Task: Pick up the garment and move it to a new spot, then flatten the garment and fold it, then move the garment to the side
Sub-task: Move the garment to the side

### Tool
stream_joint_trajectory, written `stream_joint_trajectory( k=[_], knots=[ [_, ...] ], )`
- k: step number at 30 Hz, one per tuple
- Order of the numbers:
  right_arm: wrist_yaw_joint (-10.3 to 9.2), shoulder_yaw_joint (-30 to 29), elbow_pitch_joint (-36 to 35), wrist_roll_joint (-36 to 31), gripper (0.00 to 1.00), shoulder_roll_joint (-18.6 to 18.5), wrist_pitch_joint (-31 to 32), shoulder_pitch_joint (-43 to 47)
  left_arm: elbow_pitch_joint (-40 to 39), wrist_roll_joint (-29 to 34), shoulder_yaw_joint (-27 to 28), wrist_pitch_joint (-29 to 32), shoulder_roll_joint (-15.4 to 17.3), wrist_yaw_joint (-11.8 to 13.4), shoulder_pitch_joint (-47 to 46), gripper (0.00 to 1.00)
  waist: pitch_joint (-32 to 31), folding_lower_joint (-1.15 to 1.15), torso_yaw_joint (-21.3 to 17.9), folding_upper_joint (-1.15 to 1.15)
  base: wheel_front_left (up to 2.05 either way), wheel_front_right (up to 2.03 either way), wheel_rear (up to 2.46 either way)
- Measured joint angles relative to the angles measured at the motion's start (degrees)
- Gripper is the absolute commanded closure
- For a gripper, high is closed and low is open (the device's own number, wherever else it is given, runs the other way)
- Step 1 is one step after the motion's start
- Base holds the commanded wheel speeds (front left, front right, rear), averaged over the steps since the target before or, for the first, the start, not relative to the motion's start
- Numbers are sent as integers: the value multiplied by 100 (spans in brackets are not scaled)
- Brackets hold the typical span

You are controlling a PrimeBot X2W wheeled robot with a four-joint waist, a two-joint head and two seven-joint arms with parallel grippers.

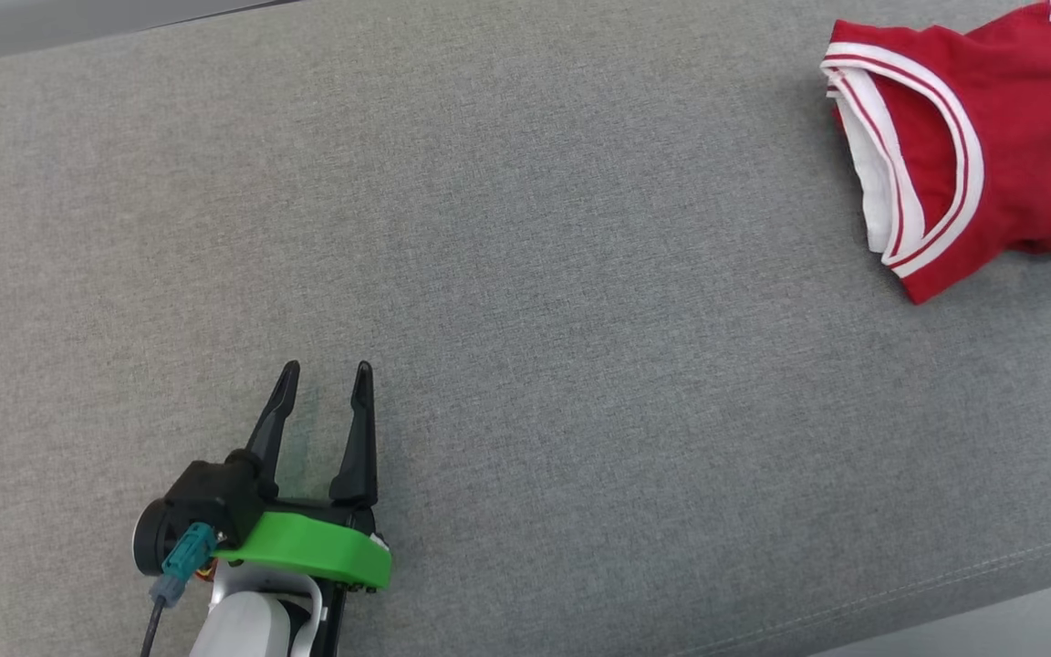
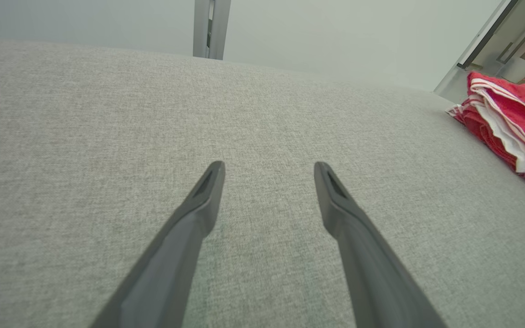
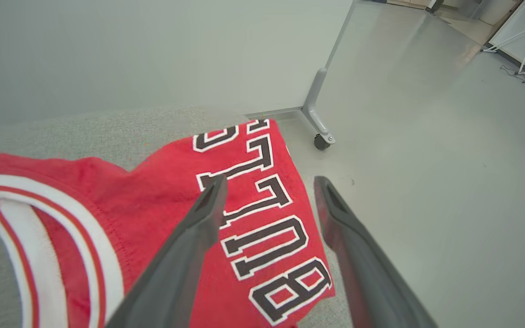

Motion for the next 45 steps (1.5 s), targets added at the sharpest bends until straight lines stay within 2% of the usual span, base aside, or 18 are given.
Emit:
stream_joint_trajectory(
  k=[8,18,27,33,39,45],
  knots=[
    [0,-71,116,-296,0,201,-378,-31,23,41,35,0,0,-4,-34,0,-56,0,-40,0,0,0,0],
    [-1,588,100,-347,0,438,-1125,-41,-2,12,123,0,0,-12,-66,0,-362,0,56,0,0,0,0],
    [-1,1015,25,-179,0,846,-1835,353,-16,-269,514,1,1,38,-64,0,-857,0,377,0,0,0,0],
    [-1,1046,-312,-69,0,1252,-2075,1076,-12,-360,762,-9,3,65,249,0,-1242,0,678,0,0,0,0],
    [-1,995,-1069,102,0,1532,-2113,2154,34,-452,800,-9,2,62,594,0,-1587,0,944,0,0,0,0],
    [-1,1249,-1931,610,0,1573,-2114,3376,51,-559,723,-9,2,81,915,0,-1860,0,1098,0,0,0,0]
  ],
)
